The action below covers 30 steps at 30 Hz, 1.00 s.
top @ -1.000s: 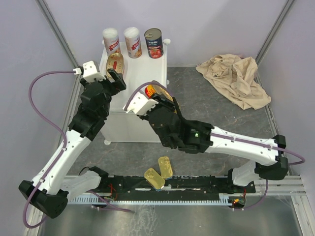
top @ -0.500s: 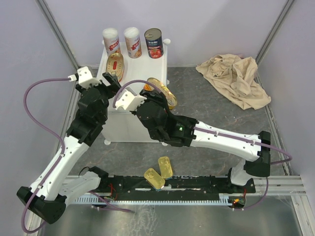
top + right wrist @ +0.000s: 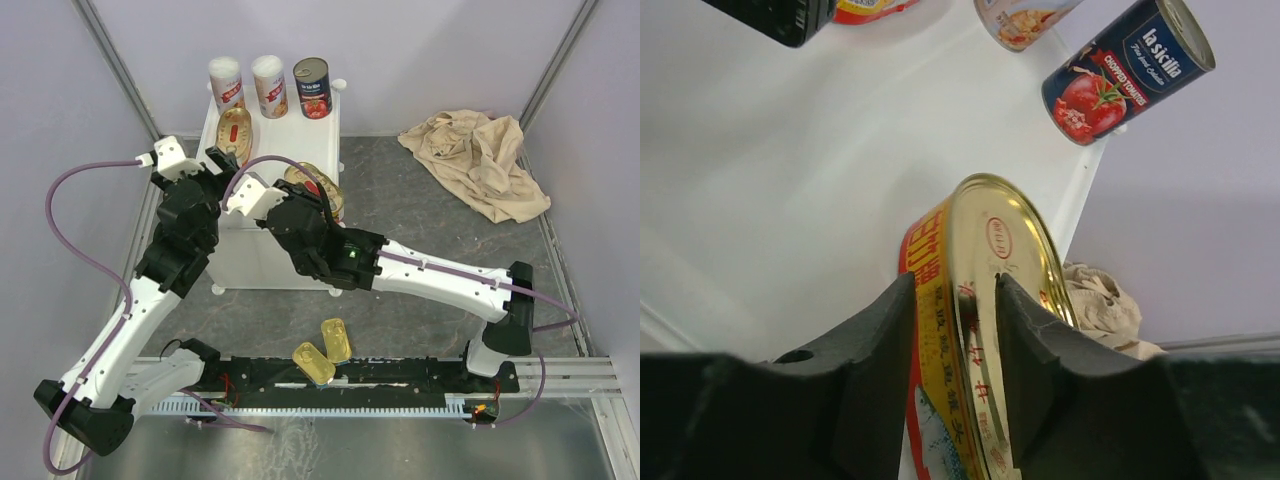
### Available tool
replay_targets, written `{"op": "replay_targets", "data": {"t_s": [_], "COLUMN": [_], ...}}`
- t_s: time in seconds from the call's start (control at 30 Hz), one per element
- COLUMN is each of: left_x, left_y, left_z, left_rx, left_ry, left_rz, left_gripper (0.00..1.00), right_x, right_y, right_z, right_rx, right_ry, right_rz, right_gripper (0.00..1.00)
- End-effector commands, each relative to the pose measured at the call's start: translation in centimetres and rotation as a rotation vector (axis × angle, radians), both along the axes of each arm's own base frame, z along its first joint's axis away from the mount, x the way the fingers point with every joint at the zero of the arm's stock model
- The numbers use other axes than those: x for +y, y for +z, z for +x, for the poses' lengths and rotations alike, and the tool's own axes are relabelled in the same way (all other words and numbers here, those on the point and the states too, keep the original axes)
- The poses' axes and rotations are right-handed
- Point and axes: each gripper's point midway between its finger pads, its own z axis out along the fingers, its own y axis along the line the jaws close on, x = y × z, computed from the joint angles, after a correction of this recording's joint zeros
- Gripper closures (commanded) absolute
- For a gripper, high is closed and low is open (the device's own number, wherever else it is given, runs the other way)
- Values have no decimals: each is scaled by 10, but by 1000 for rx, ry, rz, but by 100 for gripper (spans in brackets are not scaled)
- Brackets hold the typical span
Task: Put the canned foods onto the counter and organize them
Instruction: Place the canned food on the counter, then adjust the canned food at the counter.
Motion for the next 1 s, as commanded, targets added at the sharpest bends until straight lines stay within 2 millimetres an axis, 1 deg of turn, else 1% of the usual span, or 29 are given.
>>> {"op": "replay_targets", "data": {"t_s": [0.0,0.07,0.13,0.23,0.33,0.53,0.63,0.7,0.87,0.97], "left_x": [2,2,2,2,2,1,0,-2,-3,-3], "left_y": [15,15,15,15,14,15,13,13,12,13], "left_z": [-1,-1,-1,-1,0,0,2,3,4,3], "left_rx": [-60,-59,-59,-59,-58,-56,-51,-49,-43,-45], "left_ry": [20,20,21,20,21,19,14,9,4,4], "left_rz": [-63,-63,-63,-61,-56,-51,-52,-54,-53,-53], "left_gripper": [8,7,7,7,7,7,7,7,7,8], "right_x": [10,10,10,9,6,-9,-19,-29,-52,-65], "right_y": [22,19,20,28,41,66,73,82,86,80], "right_z": [5,9,9,6,2,-11,-18,-23,-39,-51], "right_rx": [19,32,39,45,45,59,67,67,106,146], "right_ry": [23,23,27,49,67,109,120,128,157,183], "right_rz": [158,168,187,228,269,370,417,455,527,563], "right_gripper": [52,47,42,35,34,32,32,32,31,30]}}
